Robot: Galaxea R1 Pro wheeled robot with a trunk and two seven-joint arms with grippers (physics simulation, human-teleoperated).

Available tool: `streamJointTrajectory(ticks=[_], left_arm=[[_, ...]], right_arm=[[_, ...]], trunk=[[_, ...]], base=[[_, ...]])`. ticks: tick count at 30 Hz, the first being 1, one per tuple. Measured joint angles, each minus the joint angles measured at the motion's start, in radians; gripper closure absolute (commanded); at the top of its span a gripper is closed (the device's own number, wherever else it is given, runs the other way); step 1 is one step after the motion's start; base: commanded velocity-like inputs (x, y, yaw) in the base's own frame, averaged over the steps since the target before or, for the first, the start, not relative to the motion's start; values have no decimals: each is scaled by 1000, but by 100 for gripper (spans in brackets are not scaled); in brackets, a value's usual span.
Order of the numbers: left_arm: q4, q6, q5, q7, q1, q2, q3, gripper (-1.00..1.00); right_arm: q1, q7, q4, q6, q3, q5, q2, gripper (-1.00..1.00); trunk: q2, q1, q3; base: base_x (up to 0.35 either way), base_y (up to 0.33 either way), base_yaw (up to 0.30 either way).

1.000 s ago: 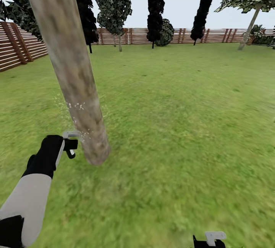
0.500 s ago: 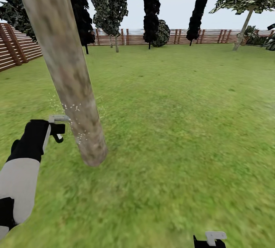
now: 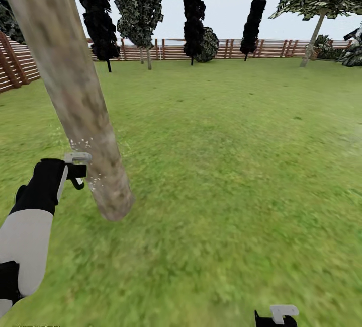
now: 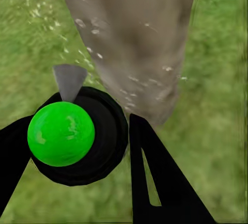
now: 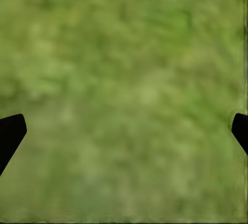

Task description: In the garden, pick up the pesticide atomizer on the floor and spray pesticide onto both trees until each tree trunk is fully covered.

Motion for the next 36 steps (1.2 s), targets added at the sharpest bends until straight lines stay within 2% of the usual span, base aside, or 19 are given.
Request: streamJointTrajectory(ticks=[5, 11, 13, 15, 18, 20, 22, 25, 28, 31, 36], left_arm=[[0, 1, 0, 0, 0, 0, 0, 100], [2, 0, -3, 0, 8, 8, 1, 100], [3, -1, -7, 1, 32, 13, 3, 100], [4, -8, -6, 2, 83, 17, 5, 100], [18, -61, -6, 9, 124, 16, 7, 100], [37, -73, -4, 13, 134, 9, 51, 100], [61, -81, -1, 13, 136, 6, 70, 100], [114, -148, 1, 18, 137, 1, 76, 100], [156, -166, 2, 18, 143, -1, 76, 100], [179, -223, 1, 20, 151, -10, 76, 100], [265, -243, -5, 21, 157, -9, 96, 100]], right_arm=[[0, 0, 0, 0, 0, 0, 0, -100], [0, 0, 0, 1, 0, 0, 0, -100], [0, 0, 0, 0, 0, 0, 0, -100], [0, 0, 0, 0, 0, 0, 0, -100], [0, 0, 0, 0, 0, 0, 0, -100], [0, 0, 0, 0, 0, 0, 0, -100], [0, 0, 0, 0, 0, 0, 0, -100], [-1, 1, 0, 0, 0, 0, 0, -100], [0, 1, 0, 0, 0, 0, 0, -100], [0, 1, 0, 0, 0, 0, -1, -100], [0, -1, -1, 0, -2, -1, -1, -100]], trunk=[[0, 0, 5], [0, 0, 6], [0, 0, 6], [0, 0, 6], [0, -1, 6], [0, -1, 6], [0, -1, 6], [0, -1, 6], [0, -1, 6], [0, -1, 6], [0, -1, 6]], base=[[-176, -213, -212], [-115, -249, -21], [-203, -217, 80], [-67, -214, 238], [185, -52, 269], [320, 75, 274], [321, 108, 275], [64, 21, 157], [7, 2, 19], [141, 37, 1], [292, 193, 0]])
